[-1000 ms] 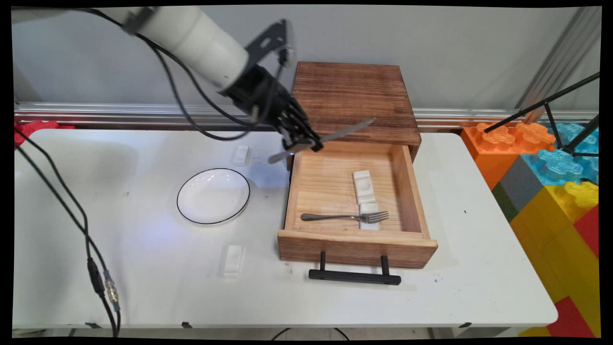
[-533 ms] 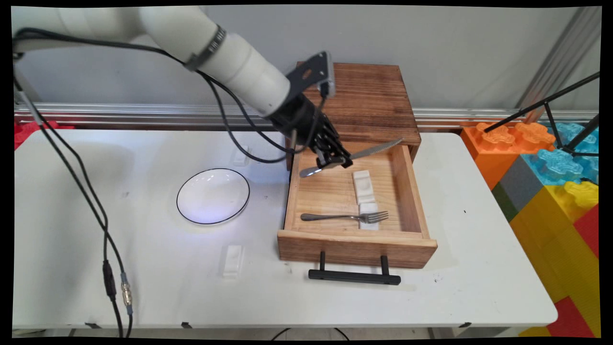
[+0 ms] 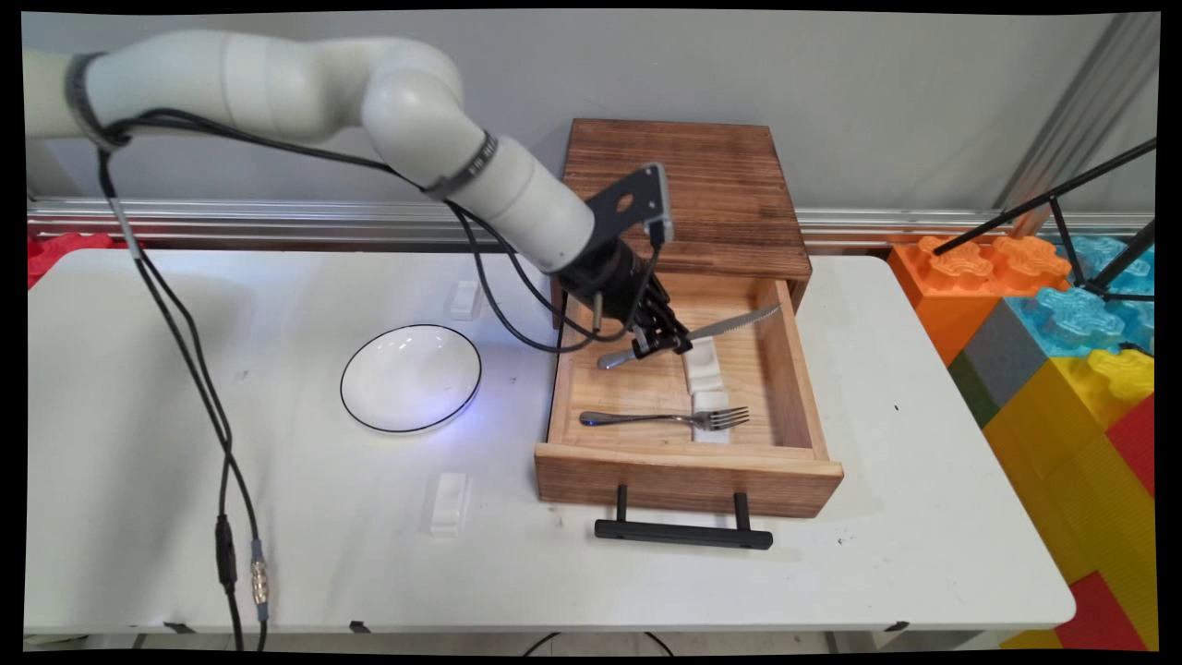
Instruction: Place the picked object into the drawer
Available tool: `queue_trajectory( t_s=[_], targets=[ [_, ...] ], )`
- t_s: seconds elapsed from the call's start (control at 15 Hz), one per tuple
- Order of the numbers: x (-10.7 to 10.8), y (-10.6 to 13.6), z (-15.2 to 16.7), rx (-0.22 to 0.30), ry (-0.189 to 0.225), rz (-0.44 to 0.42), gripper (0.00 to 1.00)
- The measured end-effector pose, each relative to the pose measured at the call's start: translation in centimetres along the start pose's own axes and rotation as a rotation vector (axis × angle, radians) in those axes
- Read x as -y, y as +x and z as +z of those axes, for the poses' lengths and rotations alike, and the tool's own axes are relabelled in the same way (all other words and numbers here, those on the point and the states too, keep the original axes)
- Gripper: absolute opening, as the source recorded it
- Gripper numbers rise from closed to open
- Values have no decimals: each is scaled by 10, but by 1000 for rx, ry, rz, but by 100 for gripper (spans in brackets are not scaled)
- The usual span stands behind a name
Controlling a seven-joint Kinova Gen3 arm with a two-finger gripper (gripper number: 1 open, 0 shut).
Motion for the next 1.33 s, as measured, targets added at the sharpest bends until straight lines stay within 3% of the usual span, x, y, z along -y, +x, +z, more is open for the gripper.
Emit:
queue_trajectory(
  t_s=[0.67, 1.07, 1.13, 1.33],
  targets=[
    [15, -19, 54, 28, 9, -13, 0],
    [21, -25, 63, 50, 7, -23, 0],
    [21, -26, 63, 52, 4, -24, 100],
    [21, -25, 61, 57, -8, -26, 100]
  ],
)
